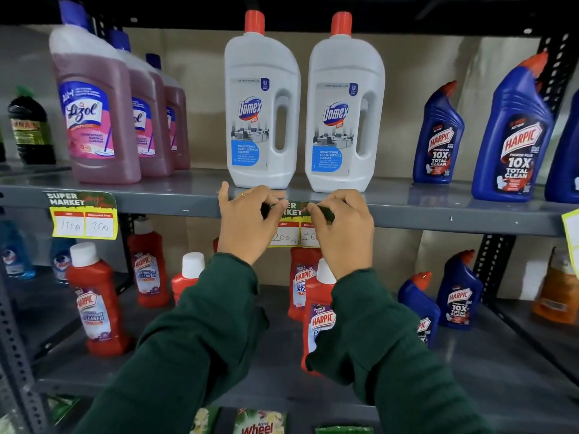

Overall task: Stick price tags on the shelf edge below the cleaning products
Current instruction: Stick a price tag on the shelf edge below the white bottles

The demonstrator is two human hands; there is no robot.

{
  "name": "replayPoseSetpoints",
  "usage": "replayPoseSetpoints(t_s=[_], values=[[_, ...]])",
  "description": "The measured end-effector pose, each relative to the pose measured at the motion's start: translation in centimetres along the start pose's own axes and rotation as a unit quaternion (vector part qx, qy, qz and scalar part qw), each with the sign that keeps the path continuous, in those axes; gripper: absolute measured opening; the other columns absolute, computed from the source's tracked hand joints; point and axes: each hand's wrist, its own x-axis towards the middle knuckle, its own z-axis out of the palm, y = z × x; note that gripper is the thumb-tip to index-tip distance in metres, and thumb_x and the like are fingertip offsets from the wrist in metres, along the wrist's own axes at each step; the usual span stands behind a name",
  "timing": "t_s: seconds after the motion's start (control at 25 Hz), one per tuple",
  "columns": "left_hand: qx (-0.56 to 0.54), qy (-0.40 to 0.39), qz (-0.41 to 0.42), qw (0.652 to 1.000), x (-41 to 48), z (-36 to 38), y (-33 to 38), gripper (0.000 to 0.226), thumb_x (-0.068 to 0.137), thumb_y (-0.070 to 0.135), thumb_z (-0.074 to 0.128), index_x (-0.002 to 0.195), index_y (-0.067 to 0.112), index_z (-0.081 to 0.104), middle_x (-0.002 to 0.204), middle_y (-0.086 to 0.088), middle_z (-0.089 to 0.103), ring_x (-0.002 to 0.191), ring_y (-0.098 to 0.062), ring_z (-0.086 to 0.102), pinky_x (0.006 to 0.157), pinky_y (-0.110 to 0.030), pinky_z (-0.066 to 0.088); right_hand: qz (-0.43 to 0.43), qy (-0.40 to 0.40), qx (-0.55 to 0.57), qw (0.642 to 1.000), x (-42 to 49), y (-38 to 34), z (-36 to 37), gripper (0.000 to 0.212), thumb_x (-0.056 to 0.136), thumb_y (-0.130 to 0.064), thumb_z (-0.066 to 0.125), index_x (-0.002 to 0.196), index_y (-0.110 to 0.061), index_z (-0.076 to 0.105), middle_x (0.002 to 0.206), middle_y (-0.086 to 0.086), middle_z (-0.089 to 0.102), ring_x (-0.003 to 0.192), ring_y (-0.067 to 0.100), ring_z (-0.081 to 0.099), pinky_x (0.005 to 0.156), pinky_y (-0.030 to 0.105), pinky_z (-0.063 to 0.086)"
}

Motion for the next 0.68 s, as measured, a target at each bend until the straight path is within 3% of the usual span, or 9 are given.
replayPoseSetpoints(t_s=[0.12, 0.2, 0.28, 0.36, 0.48, 0.56, 0.68], values=[[-0.032, 0.028, 0.001, 0.999, -0.3, 0.5, -0.4, 0.01, 0.086, 0.025, 0.063, 0.088, 0.016, 0.059, 0.093, 0.004, 0.068, 0.093, -0.011, 0.057, 0.112, -0.043, 0.005, 0.035, 0.003, 0.003, 0.999, -0.1, -0.1, 0.0, 0.027, 0.078, -0.014, 0.07, 0.099, -0.003, 0.058, 0.105, 0.016, 0.058, 0.102, 0.025, 0.051, 0.088, 0.033, 0.043], [-0.004, 0.042, 0.017, 0.999, -0.4, 1.0, -0.6, 0.018, 0.085, 0.032, 0.057, 0.099, 0.021, 0.062, 0.093, 0.002, 0.068, 0.096, -0.014, 0.055, 0.11, -0.041, 0.009, 0.046, 0.011, -0.028, 0.999, 0.0, 0.1, 0.2, 0.041, 0.079, -0.027, 0.068, 0.111, -0.005, 0.053, 0.119, 0.016, 0.056, 0.12, 0.028, 0.043, 0.107, 0.037, 0.024], [0.052, 0.054, 0.042, 0.996, -0.4, 1.5, -0.5, 0.027, 0.086, 0.04, 0.05, 0.1, 0.021, 0.064, 0.095, 0.0, 0.07, 0.099, -0.016, 0.054, 0.106, -0.04, 0.011, 0.034, 0.019, -0.094, 0.995, 0.1, 0.6, 0.7, 0.047, 0.079, -0.046, 0.06, 0.105, -0.007, 0.057, 0.118, 0.015, 0.06, 0.125, 0.029, 0.04, 0.112, 0.036, 0.007], [0.076, 0.077, 0.055, 0.993, -0.4, 1.9, -0.5, 0.033, 0.086, 0.045, 0.047, 0.098, 0.02, 0.065, 0.095, -0.001, 0.07, 0.099, -0.018, 0.055, 0.103, -0.041, 0.014, 0.029, 0.028, -0.115, 0.993, 0.1, 0.9, 1.0, 0.049, 0.077, -0.055, 0.054, 0.093, -0.009, 0.06, 0.103, 0.012, 0.066, 0.112, 0.029, 0.05, 0.111, 0.035, 0.007], [0.04, 0.101, 0.067, 0.992, -0.4, 2.1, -1.1, 0.03, 0.086, 0.04, 0.049, 0.1, 0.018, 0.064, 0.089, 0.0, 0.071, 0.094, -0.014, 0.051, 0.1, -0.039, 0.018, 0.04, 0.038, -0.087, 0.995, -0.1, 0.9, 0.9, 0.04, 0.079, -0.05, 0.057, 0.09, -0.011, 0.058, 0.09, 0.009, 0.064, 0.099, 0.026, 0.052, 0.111, 0.036, 0.012], [0.02, 0.104, 0.076, 0.991, -0.4, 1.9, -1.5, 0.025, 0.088, 0.034, 0.051, 0.1, 0.017, 0.064, 0.088, 0.0, 0.071, 0.09, -0.013, 0.051, 0.097, -0.038, 0.022, 0.058, 0.05, -0.05, 0.996, -0.2, 1.1, 0.7, 0.028, 0.082, -0.034, 0.064, 0.092, -0.009, 0.056, 0.094, 0.012, 0.063, 0.109, 0.027, 0.046, 0.111, 0.035, 0.013], [0.01, 0.105, 0.085, 0.991, -0.4, 1.6, -1.7, 0.02, 0.09, 0.021, 0.048, 0.098, 0.014, 0.066, 0.086, -0.003, 0.071, 0.083, -0.009, 0.046, 0.089, -0.035, 0.026, 0.058, 0.055, -0.01, 0.997, -0.2, 1.4, 0.6, 0.018, 0.084, -0.02, 0.064, 0.094, -0.009, 0.053, 0.097, 0.013, 0.062, 0.115, 0.033, 0.044, 0.108, 0.019, 0.007]])
